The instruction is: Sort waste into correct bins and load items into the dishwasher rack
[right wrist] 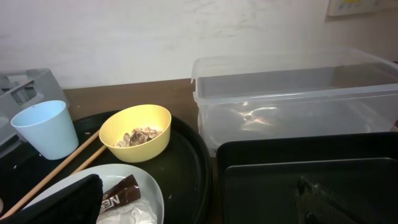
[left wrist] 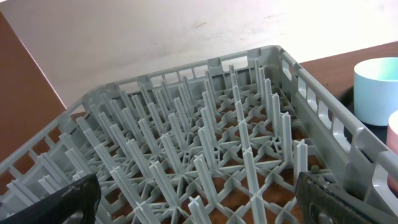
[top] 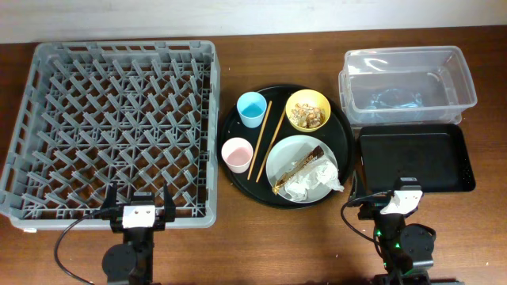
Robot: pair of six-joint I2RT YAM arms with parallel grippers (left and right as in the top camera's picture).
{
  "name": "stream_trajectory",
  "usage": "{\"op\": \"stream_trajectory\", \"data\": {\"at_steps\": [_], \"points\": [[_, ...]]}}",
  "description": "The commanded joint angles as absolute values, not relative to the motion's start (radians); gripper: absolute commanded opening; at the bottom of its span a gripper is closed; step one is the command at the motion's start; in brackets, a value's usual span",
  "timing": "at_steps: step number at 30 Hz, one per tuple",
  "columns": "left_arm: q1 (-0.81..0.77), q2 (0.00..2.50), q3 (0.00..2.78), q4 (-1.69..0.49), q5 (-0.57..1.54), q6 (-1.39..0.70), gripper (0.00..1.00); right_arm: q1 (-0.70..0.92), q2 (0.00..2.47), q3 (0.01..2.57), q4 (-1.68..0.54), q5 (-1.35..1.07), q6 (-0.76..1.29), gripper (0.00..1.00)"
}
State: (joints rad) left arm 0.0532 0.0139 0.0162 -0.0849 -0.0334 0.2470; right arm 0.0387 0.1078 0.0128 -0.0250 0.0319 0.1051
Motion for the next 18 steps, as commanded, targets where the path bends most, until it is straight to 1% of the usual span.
{"op": "stream_trajectory", "data": {"at_steps": [1, 5, 8, 9, 13, 18], "points": [[0.058, 0.005, 0.009, -0.083, -0.022, 0.263, 1.0, 0.032, 0.107, 0.006, -0.02, 0.033, 0.109, 0.99], [0.058, 0.005, 0.009, -0.079, -0.022, 0.263, 1.0, 0.032, 0.107, 0.018, -0.018, 0.033, 0.108, 0.98], [0.058, 0.005, 0.009, -0.035, 0.002, 0.262, 1.0, 0.032, 0.107, 0.048, -0.017, 0.037, 0.097, 0.98], [0.058, 0.005, 0.009, 0.0, 0.043, 0.262, 1.0, 0.032, 0.107, 0.064, -0.019, 0.037, 0.066, 0.99], [0.058, 0.005, 0.025, 0.105, 0.059, 0.255, 1.0, 0.032, 0.107, 0.119, -0.018, 0.038, -0.05, 0.98], [0.057, 0.033, 0.133, 0.102, 0.064, 0.256, 1.0, 0.032, 0.144, 0.223, -0.018, 0.038, -0.075, 0.98]]}}
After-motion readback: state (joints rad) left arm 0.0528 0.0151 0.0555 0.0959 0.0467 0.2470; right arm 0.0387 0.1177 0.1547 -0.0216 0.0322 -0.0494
